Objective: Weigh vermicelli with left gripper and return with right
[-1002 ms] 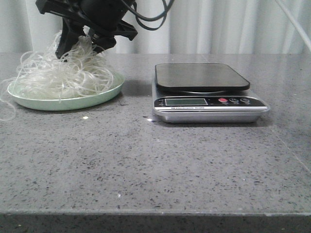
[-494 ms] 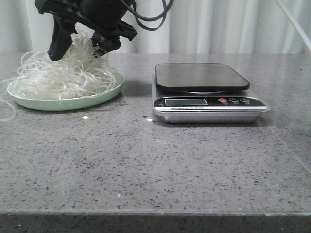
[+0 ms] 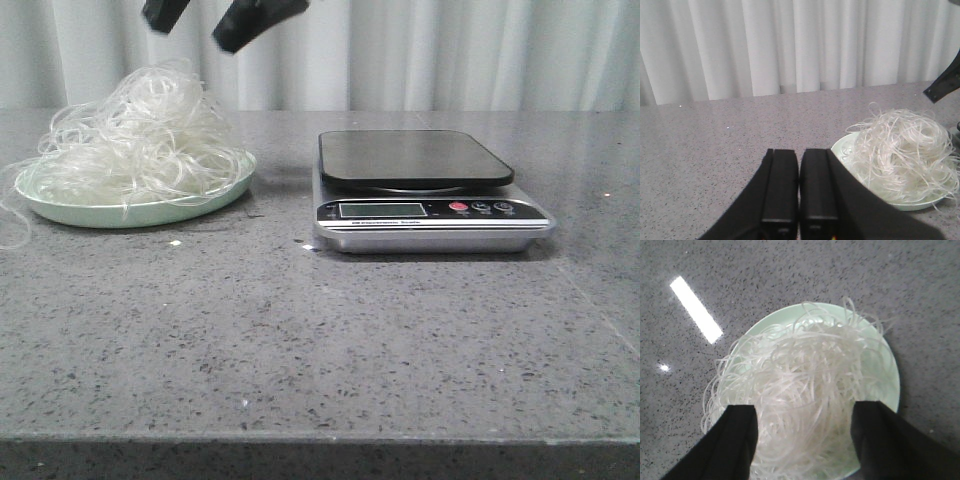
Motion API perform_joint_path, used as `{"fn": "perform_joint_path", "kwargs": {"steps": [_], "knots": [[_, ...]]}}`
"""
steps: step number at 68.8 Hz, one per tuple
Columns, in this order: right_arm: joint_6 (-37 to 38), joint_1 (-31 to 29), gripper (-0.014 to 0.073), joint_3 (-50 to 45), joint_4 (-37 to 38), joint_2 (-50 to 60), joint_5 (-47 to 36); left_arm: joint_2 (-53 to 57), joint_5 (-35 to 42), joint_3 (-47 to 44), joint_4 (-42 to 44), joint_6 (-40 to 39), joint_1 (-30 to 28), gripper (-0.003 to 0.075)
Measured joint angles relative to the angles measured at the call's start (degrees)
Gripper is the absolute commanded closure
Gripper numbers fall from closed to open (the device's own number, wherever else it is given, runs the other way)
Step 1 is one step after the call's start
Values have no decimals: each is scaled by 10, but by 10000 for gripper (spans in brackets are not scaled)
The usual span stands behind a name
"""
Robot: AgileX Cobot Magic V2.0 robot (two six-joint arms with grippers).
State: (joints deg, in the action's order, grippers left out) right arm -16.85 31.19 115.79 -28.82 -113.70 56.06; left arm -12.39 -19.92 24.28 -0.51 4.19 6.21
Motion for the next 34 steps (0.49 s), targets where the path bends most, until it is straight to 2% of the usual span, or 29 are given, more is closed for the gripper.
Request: {"fn": "perform_joint_path", "kwargs": {"steps": [4, 9, 23, 34], "knots": [[0, -9, 101, 0, 4, 14, 5, 0, 0, 0, 0, 0, 0, 583], [0, -28, 168, 1, 9, 35, 18, 0, 0, 0, 0, 0, 0, 583], [7, -90, 433, 1, 55, 89, 56, 0, 0, 0, 0, 0, 0, 583], [10, -142, 440, -13, 93, 139, 76, 0, 0, 0, 0, 0, 0, 583]]}}
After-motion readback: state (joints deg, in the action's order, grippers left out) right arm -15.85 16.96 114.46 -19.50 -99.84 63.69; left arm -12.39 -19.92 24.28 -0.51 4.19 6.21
